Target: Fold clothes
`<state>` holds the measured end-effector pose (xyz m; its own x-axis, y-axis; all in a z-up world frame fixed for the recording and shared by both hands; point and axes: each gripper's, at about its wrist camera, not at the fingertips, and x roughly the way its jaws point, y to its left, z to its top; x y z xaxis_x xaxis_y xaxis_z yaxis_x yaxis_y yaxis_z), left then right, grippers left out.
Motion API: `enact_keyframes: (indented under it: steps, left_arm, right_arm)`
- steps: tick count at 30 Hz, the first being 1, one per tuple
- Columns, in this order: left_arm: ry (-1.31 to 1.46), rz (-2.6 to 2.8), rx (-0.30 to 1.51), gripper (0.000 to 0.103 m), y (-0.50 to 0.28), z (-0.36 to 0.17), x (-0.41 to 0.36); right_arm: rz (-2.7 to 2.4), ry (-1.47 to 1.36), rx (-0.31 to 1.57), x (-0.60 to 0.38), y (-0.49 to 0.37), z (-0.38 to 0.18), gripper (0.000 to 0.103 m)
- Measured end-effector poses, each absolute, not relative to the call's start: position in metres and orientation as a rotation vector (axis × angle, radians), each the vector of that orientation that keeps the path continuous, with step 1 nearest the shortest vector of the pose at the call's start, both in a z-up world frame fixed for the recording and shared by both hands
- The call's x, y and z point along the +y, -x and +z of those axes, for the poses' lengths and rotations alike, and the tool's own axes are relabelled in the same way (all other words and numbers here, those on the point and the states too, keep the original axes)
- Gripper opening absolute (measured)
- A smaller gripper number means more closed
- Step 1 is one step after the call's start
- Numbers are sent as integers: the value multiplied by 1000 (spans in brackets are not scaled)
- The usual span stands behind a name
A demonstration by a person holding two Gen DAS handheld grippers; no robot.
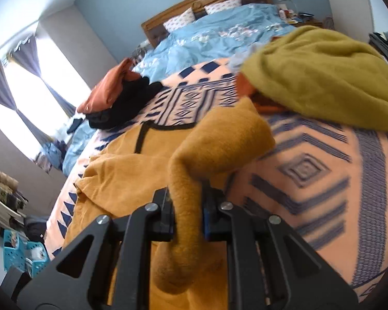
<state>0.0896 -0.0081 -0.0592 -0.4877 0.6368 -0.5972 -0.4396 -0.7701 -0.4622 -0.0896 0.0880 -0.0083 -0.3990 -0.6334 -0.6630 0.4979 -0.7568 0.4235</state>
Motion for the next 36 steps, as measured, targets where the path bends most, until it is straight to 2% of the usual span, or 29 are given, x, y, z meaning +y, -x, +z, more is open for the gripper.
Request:
enact_keyframes:
  steps: [5,7,10,11,12,15,19,23,28,32,34,36]
  left_arm:
    - [1065,2289,-410,10,-97,-68,-47]
    - [1087,2307,-441,10,-97,-74,-61]
    - [1114,2373,-458,11,-84,-74,-81]
    - [1122,2398,-462,14,-79,-74,-87]
    - [1130,2423,-465,17,-74,-74,-93]
    - [1085,2511,-415,26,-55,-55,-105]
    - [975,2635,-380,30,-37,-24,-123]
    - [960,2675,-278,37,3,-15,-119]
    - [1099,2624,-98,38,50,-36,-86]
    - [1201,2615,-127,38,54,-54,-91]
    - [1228,2609,-145,40,58,-61,-97]
    - [1235,2603,-143,41,59,-65,-100]
  right_arm:
    - [-2124,-1212,-138,37,97,-33,18]
    - [-2101,-1245,-145,24,96,-46,21]
    - [-2069,-1236,-167,17,93,-47,35]
    - [-2055,-1228,-179,16,91,-45,46]
    - [-2054,-1215,-167,17,88,-41,49]
    - [-2013,-1178,-191,23,80,-31,52]
    - [-1965,-1170,-191,35,66,-32,52]
    - [-1933,-1147,-168,40,48,-42,52]
    - [-1950,-1073,-24,44,21,-35,61]
    - [-2023,-1017,35,80,-3,-28,62]
    - [-2066,-1002,19,111,-16,-31,67]
    - [-2074,-1020,-41,140,-27,-41,76]
